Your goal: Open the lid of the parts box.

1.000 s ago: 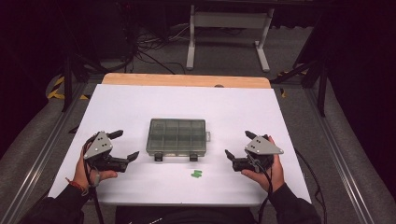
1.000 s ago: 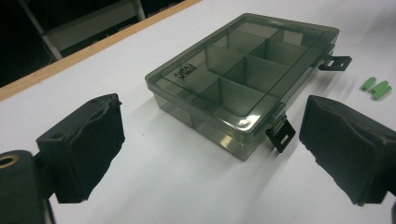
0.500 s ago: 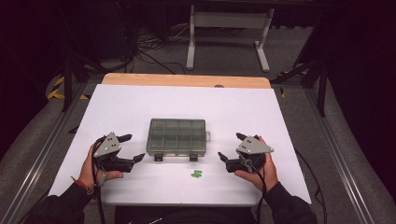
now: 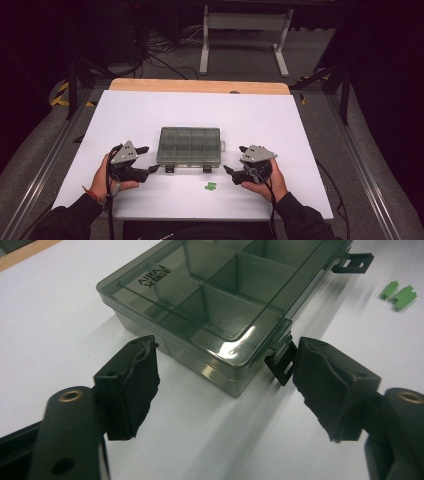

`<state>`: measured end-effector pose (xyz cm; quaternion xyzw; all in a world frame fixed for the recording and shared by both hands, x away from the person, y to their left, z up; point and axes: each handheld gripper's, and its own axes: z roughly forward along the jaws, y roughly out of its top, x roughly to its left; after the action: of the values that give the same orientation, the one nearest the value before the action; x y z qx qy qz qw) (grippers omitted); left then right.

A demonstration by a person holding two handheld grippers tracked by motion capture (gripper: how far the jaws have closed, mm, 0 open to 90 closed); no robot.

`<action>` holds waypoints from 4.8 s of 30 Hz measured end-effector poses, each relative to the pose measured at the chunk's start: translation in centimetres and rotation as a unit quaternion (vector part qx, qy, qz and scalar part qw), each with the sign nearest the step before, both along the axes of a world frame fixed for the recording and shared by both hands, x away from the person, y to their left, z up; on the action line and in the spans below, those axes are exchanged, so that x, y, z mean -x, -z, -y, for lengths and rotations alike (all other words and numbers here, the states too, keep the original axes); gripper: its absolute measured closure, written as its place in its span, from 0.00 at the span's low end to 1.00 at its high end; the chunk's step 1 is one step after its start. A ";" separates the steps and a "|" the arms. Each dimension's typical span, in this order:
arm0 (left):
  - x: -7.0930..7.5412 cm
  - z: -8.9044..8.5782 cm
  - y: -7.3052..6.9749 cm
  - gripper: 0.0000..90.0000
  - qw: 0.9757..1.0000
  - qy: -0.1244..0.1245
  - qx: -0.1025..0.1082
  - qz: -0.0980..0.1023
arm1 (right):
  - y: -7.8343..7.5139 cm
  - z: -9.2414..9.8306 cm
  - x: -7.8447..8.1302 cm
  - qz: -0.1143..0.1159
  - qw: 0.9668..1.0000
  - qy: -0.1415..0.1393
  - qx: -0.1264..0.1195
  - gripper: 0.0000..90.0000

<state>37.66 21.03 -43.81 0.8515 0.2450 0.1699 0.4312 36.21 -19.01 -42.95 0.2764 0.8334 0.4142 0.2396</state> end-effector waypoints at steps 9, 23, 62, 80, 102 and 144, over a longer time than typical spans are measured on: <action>-0.8 0.7 0.6 0.42 1.000 0.011 0.004 -0.027 | 0.6 -1.1 -0.2 -0.032 0.999 -0.023 0.013 0.43; -1.2 0.8 0.7 0.58 0.999 0.010 0.004 -0.032 | 0.7 -2.2 0.0 -0.049 0.997 -0.055 0.018 0.74; -2.0 1.1 1.2 0.50 0.998 -0.005 -0.004 -0.057 | 1.5 -2.9 -0.6 -0.062 0.998 -0.024 0.021 0.79; -1.9 1.0 1.1 0.55 0.998 -0.007 -0.005 -0.060 | 1.5 -3.0 -0.5 -0.061 0.998 -0.018 0.025 0.79; -1.9 0.9 1.2 0.60 0.997 -0.006 -0.006 -0.070 | 1.4 -2.9 -0.4 -0.050 0.998 -0.019 0.031 0.83; -2.0 0.6 1.3 0.64 0.997 -0.009 -0.005 -0.075 | 1.5 -2.6 -0.7 -0.048 0.998 -0.027 0.008 0.85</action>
<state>39.68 20.38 -45.14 0.8616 0.2836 0.1109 0.4060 36.93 -16.43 -44.47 0.2712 0.8545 0.4003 0.1898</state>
